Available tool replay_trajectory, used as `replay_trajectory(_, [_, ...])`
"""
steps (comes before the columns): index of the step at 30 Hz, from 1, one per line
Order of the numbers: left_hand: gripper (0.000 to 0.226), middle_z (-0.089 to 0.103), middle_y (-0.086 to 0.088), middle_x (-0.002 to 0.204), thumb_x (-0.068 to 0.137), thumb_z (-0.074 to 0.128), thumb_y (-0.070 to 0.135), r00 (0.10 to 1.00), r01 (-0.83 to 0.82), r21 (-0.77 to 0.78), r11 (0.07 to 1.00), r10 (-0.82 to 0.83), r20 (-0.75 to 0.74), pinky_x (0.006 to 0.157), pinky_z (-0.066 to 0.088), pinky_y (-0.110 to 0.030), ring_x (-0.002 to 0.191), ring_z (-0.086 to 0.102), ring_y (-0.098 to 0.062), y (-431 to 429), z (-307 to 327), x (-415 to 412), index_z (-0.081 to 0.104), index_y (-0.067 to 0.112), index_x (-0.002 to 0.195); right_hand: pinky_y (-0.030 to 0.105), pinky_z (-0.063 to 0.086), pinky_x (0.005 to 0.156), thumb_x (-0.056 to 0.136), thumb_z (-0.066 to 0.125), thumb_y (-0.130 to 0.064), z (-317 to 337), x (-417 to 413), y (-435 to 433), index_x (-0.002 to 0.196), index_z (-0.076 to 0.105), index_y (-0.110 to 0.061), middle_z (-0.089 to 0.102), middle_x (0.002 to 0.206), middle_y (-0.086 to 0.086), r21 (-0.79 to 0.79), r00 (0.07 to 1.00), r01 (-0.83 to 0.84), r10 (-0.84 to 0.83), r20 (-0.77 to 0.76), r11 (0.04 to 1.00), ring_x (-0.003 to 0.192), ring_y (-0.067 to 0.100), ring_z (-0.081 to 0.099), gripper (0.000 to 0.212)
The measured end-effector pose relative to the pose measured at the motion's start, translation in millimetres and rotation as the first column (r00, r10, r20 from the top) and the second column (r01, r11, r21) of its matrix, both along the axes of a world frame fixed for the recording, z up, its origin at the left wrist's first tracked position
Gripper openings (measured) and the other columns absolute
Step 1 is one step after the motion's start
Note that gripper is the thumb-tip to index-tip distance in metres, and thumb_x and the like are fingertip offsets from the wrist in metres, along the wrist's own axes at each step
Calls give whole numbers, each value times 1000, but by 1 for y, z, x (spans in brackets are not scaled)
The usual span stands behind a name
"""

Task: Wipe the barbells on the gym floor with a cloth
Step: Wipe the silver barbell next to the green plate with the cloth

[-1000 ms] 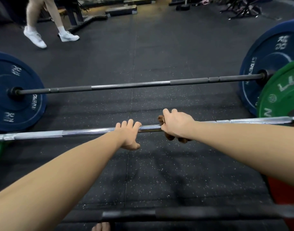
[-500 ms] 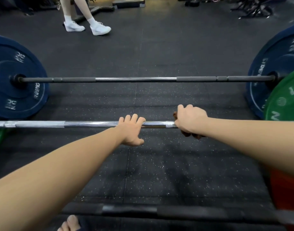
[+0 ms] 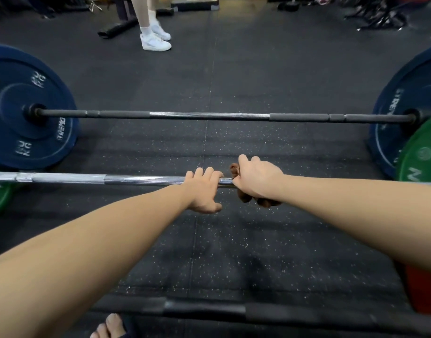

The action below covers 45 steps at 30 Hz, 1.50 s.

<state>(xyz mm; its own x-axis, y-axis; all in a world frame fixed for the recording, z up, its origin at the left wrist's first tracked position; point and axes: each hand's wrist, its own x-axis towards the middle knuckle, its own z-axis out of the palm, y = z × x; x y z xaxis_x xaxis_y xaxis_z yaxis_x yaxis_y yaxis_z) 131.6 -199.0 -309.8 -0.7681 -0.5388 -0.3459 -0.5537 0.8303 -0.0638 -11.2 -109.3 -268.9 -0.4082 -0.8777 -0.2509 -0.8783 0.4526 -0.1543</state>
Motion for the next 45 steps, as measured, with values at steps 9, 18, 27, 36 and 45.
replay_trajectory(9, [85,33,-3,155,94,45,73,990,-121,126,985,130,-63,115,22,-48,141,32,-27,-31,7,46,19,23,158,39,44,59,97,46,-29,2,-16,7,101,39,-15,48,93,8,76,993,7,3,-122,997,70,32,57,16])
replay_trajectory(18, [76,36,-2,143,97,19,76,990,-134,33,990,132,40,112,25,-50,131,34,-26,-42,3,65,29,22,150,40,39,67,98,46,-28,-1,26,-25,106,37,-13,42,100,10,20,994,-89,90,-67,996,81,35,48,19])
replay_trajectory(27, [79,33,-2,153,97,17,76,984,-155,47,987,150,98,115,24,-49,139,31,-25,-43,10,59,23,24,156,40,37,67,98,48,-29,-13,33,1,109,33,-15,38,99,9,-82,992,-120,115,-61,989,83,36,51,23])
replay_trajectory(36, [83,34,-5,154,98,15,76,982,-162,48,986,156,108,115,27,-49,141,33,-27,-38,16,58,28,16,155,39,38,68,99,45,-29,-4,-11,33,102,31,-16,43,100,10,16,985,20,-17,-171,1000,78,34,48,19])
replay_trajectory(45, [80,29,-6,157,100,34,70,986,-34,-29,999,38,160,115,27,-50,142,32,-29,-45,12,60,19,17,157,38,38,68,102,45,-31,-12,47,-22,121,42,-11,51,117,14,-4,968,-151,147,-205,988,102,38,62,28])
